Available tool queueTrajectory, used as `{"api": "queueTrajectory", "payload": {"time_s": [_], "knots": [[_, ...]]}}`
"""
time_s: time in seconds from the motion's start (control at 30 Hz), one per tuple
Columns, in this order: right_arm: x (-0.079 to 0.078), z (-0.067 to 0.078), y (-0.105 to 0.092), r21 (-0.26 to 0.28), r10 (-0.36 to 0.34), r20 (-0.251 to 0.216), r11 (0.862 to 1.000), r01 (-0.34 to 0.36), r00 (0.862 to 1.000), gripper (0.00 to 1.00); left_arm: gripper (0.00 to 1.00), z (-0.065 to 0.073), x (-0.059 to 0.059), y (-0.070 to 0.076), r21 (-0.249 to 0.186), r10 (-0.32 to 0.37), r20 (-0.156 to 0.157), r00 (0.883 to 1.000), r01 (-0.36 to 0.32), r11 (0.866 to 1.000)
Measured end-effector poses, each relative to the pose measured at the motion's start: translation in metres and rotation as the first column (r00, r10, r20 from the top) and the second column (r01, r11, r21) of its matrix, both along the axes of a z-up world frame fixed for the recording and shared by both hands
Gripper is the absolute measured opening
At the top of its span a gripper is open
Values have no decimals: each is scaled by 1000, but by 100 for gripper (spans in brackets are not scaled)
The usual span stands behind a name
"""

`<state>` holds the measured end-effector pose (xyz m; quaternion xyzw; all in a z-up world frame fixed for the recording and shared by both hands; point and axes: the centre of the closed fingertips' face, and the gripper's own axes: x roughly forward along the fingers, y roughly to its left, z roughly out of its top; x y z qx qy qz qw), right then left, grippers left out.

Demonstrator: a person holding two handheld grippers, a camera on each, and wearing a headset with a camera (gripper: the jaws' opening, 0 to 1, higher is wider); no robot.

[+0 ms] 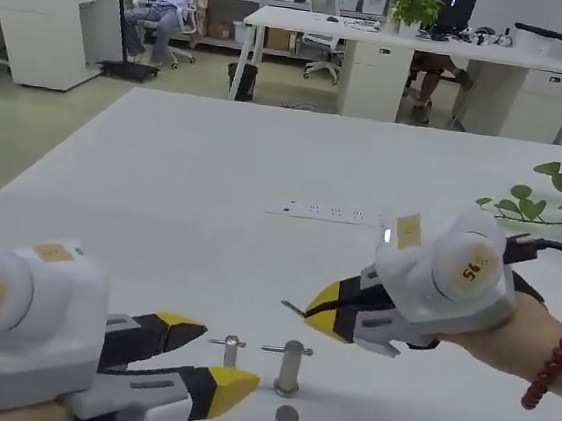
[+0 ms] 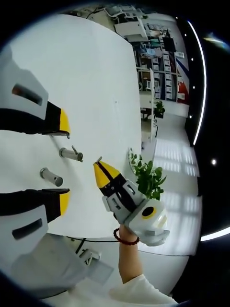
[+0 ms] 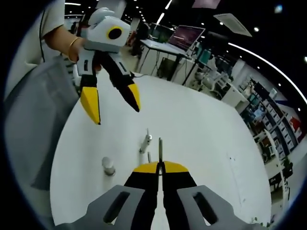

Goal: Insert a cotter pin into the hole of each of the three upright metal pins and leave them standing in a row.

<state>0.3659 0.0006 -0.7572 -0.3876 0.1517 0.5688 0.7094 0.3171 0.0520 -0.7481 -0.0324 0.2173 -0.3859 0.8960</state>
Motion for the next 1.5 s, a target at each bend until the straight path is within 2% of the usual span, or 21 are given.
{"api": "queueTrajectory", "payload": {"time_s": [0.13, 0.33, 0.67, 1.17, 1.5], "knots": [[-11, 4, 7, -5, 42, 21, 999, -42, 999, 2, 37, 1, 0, -3, -29, 1, -24, 1000, -1, 1000], [-28, 5, 17, -18, 111, 52, 994, -111, 992, 2, 32, 2, 1, -6, -89, -2, -80, 997, -5, 996], [-44, 6, 28, -43, 181, 92, 983, -178, 979, 2, 23, 4, -2, -14, -158, -17, -139, 990, -5, 987], [-56, 2, 34, -69, 222, 101, 974, -216, 970, 2, 12, 3, -5, -19, -178, -24, -165, 986, -6, 984], [-57, 3, 35, -70, 228, 112, 973, -222, 967, 2, 4, 0, -4, -19, -177, -20, -175, 984, -11, 984]]}}
